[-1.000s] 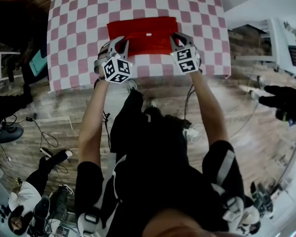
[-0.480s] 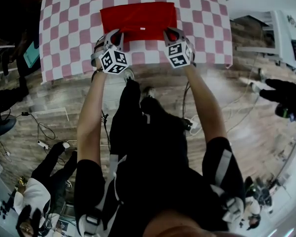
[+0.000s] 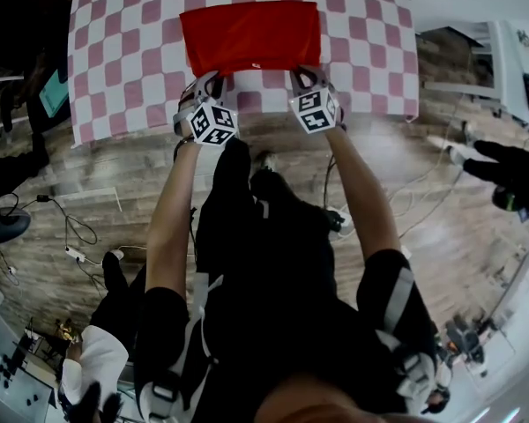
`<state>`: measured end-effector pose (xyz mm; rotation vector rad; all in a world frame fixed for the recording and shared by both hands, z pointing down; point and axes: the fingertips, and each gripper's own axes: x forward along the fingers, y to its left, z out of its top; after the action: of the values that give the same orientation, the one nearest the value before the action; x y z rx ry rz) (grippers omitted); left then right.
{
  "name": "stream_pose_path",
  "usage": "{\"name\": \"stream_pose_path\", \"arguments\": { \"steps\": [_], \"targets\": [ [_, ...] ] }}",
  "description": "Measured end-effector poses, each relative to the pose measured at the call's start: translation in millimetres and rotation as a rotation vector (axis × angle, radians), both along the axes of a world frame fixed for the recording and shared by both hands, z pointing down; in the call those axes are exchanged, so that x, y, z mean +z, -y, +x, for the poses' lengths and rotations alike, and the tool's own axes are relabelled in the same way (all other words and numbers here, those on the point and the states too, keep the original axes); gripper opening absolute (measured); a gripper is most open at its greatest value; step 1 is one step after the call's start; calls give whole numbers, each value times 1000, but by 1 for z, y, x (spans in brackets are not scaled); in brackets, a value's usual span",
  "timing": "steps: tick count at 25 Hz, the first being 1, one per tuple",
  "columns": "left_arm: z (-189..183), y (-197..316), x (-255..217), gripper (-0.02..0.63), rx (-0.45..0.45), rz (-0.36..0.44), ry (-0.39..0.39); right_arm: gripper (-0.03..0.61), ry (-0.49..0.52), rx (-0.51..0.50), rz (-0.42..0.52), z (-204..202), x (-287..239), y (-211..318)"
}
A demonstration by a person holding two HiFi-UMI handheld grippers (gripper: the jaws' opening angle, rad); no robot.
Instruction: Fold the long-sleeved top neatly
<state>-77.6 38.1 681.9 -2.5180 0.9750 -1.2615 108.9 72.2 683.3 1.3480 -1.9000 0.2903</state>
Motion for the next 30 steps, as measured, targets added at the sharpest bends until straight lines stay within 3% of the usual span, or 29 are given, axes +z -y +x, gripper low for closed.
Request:
{"name": "stream_pose_path", "arguments": {
  "steps": [3,8,16,22,25,28,30],
  "targets": [
    [1,-7,14,43,-17,-83,-27,37,-1,3,-32,0,10,-4],
    [3,-15,27,120,-18,-174,-39,43,0,-9,-70,-3,21,-11],
    [6,-26,28,179,-14,-225,-56,121,23,-23,-111,-6,24,-20],
    [7,-36,15,195,-35,-276,-136,143,61,-19,-117,-6,11,-30],
    [4,-37,0,186,-72,-263,-200,143,101,-1,-104,-8,-3,-34],
    [-5,-34,-20,66,-131,-243,-263,138,155,10,-85,-14,-23,-32],
    [-11,-29,-35,23,-171,-235,-308,85,193,6,-61,-22,-42,-26]
  ]
}}
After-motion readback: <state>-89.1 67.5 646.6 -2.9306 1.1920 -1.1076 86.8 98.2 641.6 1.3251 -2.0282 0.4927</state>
